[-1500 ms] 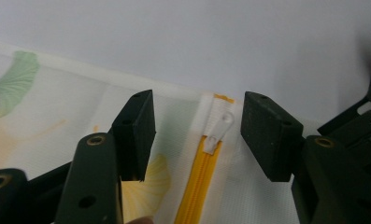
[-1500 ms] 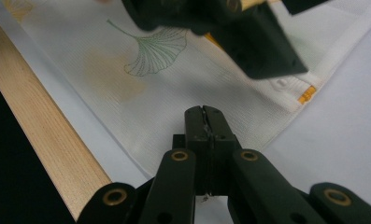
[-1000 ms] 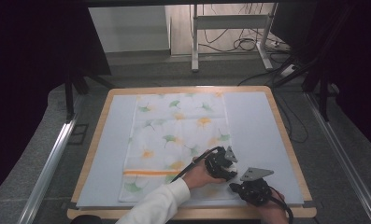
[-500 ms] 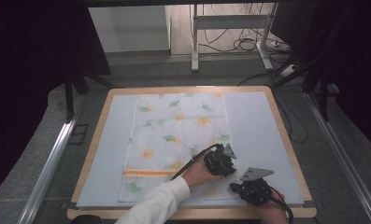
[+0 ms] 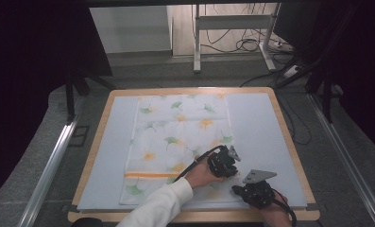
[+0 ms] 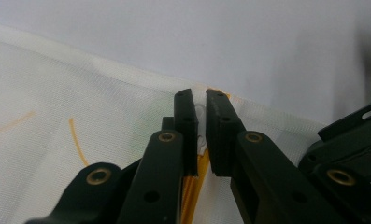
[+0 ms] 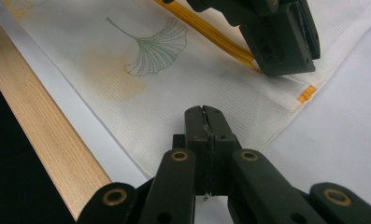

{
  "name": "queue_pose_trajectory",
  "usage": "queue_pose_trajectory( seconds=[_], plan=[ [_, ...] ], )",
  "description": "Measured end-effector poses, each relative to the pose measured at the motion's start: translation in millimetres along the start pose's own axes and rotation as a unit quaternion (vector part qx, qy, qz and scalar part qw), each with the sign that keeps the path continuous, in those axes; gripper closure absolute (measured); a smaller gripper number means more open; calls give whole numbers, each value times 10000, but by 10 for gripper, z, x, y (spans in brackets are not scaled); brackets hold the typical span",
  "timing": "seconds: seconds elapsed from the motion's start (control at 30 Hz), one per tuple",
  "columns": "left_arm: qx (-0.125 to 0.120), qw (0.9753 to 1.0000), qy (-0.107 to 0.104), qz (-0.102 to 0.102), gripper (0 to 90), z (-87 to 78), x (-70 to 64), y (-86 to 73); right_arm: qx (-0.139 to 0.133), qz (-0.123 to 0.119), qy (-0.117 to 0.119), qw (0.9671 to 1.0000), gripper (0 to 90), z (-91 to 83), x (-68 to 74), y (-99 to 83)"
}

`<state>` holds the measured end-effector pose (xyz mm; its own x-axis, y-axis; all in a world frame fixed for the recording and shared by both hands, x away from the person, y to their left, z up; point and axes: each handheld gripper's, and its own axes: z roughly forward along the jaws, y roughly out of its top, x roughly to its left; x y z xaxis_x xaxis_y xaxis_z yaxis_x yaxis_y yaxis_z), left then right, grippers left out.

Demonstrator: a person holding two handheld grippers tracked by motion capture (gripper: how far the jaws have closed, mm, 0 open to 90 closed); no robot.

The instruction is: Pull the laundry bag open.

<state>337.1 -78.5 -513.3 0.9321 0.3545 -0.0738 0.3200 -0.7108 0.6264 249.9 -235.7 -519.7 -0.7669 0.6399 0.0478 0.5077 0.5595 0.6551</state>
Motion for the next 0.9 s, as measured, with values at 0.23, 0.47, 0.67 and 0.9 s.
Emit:
queue_pose_trajectory(
  seconds=[0.23, 0.47, 0.67, 0.9],
  plan=[
    [-7, 10000, -13, 31, 844, -11, -5, -18, 5, 1, 16, 10000, 892, -2, -6, -1],
    [84, 10000, -53, 0, 846, -29, 8, -20, -15, -9, 34, 10000, 892, 0, -13, -2],
    [97, 9999, -60, 9, 846, -34, 11, -21, -15, -18, 29, 10000, 893, 1, -17, -2],
    [118, 9999, -90, 19, 846, -46, 27, -35, -11, 60, 66, 10000, 895, 2, -28, -6]
  ],
)
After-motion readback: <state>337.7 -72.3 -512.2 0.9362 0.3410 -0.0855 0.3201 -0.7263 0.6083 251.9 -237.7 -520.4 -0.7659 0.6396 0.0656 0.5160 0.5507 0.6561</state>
